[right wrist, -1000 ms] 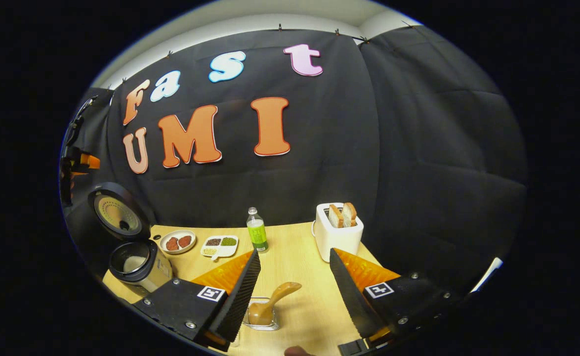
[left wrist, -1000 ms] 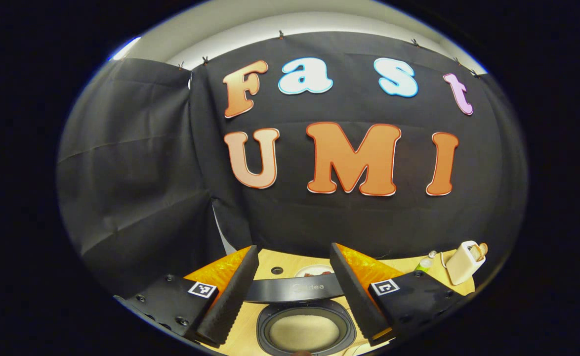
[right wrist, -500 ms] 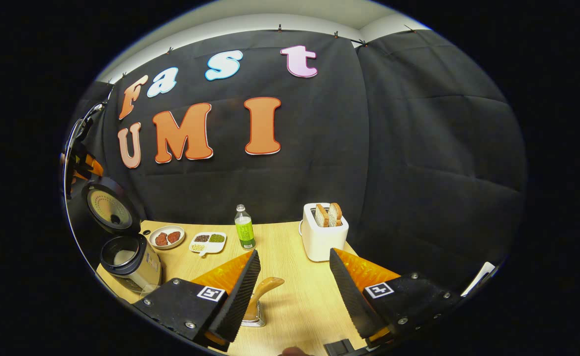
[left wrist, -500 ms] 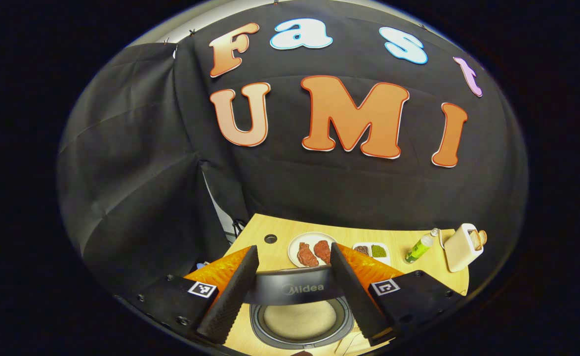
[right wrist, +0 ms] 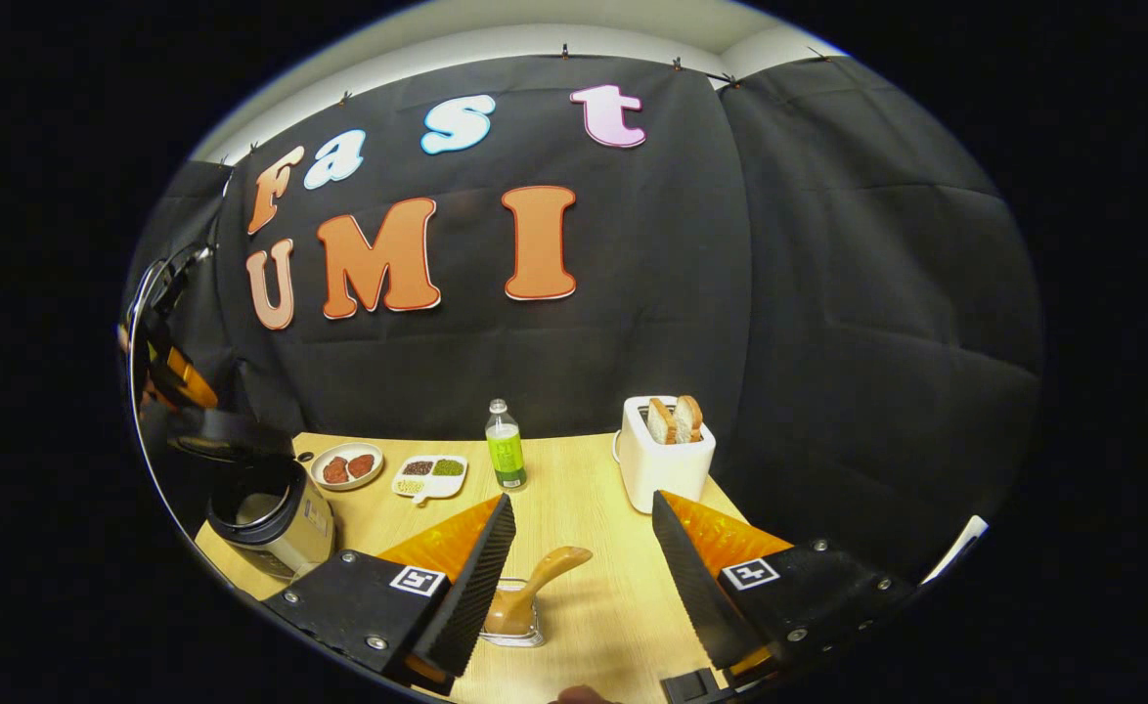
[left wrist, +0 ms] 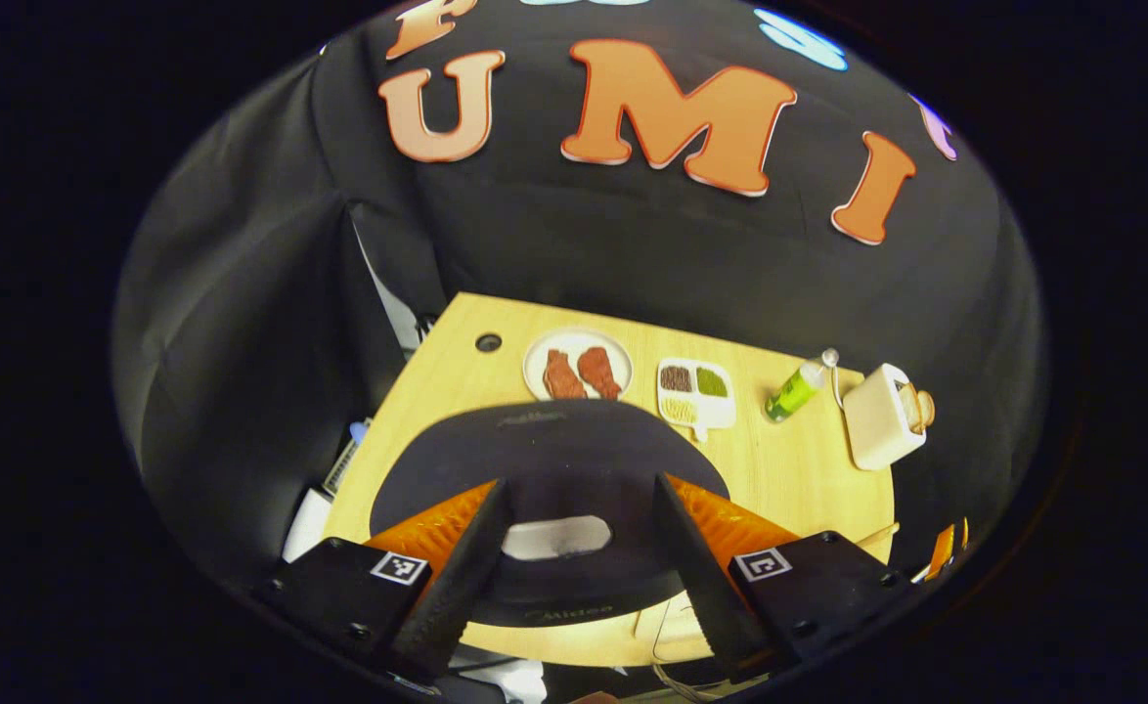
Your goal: Close the left gripper, press the button to open the rice cooker; take a wooden spoon from the chopstick holder with the right hand, scoop a spoonful of rice and pour it into the rice cooker, then put the wooden spoon back into the chopstick holder.
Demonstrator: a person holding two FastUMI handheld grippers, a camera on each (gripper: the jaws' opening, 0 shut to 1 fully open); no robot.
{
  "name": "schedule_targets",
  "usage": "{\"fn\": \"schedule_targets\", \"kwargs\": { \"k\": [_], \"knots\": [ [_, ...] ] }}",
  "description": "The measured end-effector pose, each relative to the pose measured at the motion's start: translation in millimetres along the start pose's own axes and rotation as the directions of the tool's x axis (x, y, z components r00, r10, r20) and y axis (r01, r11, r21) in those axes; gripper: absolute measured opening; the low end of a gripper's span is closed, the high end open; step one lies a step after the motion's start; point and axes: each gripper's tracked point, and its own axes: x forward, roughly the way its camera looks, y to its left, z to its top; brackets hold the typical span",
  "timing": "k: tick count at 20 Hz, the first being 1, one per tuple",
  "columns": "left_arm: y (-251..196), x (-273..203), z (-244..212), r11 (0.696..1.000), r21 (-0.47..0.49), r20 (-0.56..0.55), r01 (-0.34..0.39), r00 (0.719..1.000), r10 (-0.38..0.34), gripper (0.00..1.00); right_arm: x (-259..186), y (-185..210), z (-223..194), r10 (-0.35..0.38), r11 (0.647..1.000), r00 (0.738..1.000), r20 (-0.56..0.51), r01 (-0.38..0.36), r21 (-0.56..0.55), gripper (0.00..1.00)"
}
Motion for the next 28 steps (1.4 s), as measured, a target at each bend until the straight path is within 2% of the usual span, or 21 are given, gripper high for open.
{"fn": "schedule_targets", "kwargs": {
  "k": [2, 3, 4, 8, 10, 11, 12, 13, 16, 20, 23, 24, 27, 28],
  "knots": [
    [2, 7, -21, 1.0, 0.021, -0.054, -0.006, 0.999, 0.008, 0.94, 2, 2, -3, 0.004, 1.0, 1.0, -0.008, -0.004, -0.009, 0.88],
    [2, 11, -27, 0.999, 0.03, -0.077, -0.011, 0.997, 0.013, 0.98, 3, 2, -2, 0.006, 1.0, 1.0, -0.008, -0.006, -0.01, 0.88],
    [0, 15, -33, 0.999, 0.032, -0.093, -0.017, 0.995, 0.02, 0.94, 3, 4, -2, 0.011, 1.0, 1.0, -0.01, -0.011, -0.009, 0.88],
    [-1, 27, -54, 0.999, 0.039, -0.166, -0.036, 0.985, 0.042, 0.94, 4, 13, -5, 0.031, 0.999, 0.999, -0.018, -0.031, -0.019, 0.88],
    [-1, 36, -65, 0.998, 0.054, -0.206, -0.045, 0.977, 0.055, 0.94, 3, 17, -8, 0.042, 0.999, 0.999, -0.029, -0.042, -0.02, 0.88],
    [2, 40, -75, 0.997, 0.055, -0.244, -0.055, 0.967, 0.066, 0.98, 3, 17, -9, 0.043, 0.999, 0.999, -0.031, -0.044, -0.02, 0.88],
    [3, 44, -82, 0.997, 0.047, -0.269, -0.063, 0.96, 0.073, 0.92, 4, 17, -10, 0.044, 0.999, 0.998, -0.034, -0.045, -0.02, 0.87],
    [4, 49, -88, 0.997, 0.043, -0.296, -0.071, 0.952, 0.08, 0.92, 4, 18, -10, 0.046, 0.999, 0.998, -0.036, -0.047, -0.021, 0.87],
    [1, 52, -89, 0.996, 0.055, -0.297, -0.073, 0.951, 0.087, 0.9, 5, 18, -13, 0.045, 0.998, 0.998, -0.044, -0.046, -0.032, 0.88],
    [1, 52, -89, 0.995, 0.063, -0.281, -0.073, 0.956, 0.088, 0.94, 8, 27, -14, 0.06, 0.998, 0.997, -0.057, -0.061, -0.03, 0.87],
    [1, 53, -90, 0.995, 0.076, -0.217, -0.071, 0.972, 0.086, 0.95, 10, 36, -10, 0.078, 0.996, 0.996, -0.052, -0.08, -0.037, 0.87],
    [1, 52, -89, 0.995, 0.07, -0.19, -0.072, 0.978, 0.085, 0.99, 11, 40, -10, 0.086, 0.995, 0.995, -0.052, -0.088, -0.042, 0.88],
    [2, 51, -90, 0.993, 0.094, -0.103, -0.071, 0.991, 0.081, 0.95, 13, 50, -3, 0.105, 0.992, 0.994, -0.041, -0.108, -0.066, 0.88],
    [1, 50, -89, 0.992, 0.106, -0.065, -0.068, 0.995, 0.075, 0.99, 13, 54, -1, 0.112, 0.991, 0.993, -0.038, -0.114, -0.067, 0.87]
  ]
}}
